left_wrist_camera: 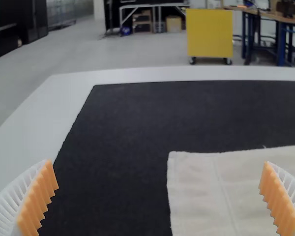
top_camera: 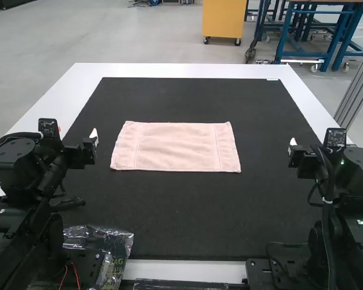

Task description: Fold the towel.

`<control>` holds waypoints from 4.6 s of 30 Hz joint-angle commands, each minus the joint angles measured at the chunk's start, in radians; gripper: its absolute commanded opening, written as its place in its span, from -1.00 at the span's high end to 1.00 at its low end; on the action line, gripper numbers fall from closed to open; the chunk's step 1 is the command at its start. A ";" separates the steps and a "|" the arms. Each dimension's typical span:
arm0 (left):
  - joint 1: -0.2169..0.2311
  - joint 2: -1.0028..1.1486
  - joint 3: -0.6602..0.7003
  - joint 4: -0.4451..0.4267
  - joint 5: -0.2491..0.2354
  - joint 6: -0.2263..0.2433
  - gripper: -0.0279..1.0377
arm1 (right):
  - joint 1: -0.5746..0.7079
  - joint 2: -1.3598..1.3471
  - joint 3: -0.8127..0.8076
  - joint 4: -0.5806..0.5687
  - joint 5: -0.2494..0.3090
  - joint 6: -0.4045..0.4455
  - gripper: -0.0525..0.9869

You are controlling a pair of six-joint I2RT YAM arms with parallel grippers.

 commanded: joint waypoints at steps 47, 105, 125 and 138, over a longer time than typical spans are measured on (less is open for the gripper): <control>0.008 0.026 0.091 0.279 -0.010 0.321 -0.84 | 0.000 0.125 0.180 0.340 -0.066 -0.293 -0.85; 0.117 2.003 0.923 0.487 0.287 0.109 -0.84 | 0.228 1.943 0.878 0.574 -0.257 0.124 -0.85; 0.101 2.167 1.072 0.484 0.267 0.137 -0.81 | 0.224 2.176 1.039 0.607 -0.257 0.108 -0.85; 0.101 2.207 1.058 0.460 0.267 0.189 -0.52 | 0.231 2.221 1.077 0.549 -0.256 0.045 -0.24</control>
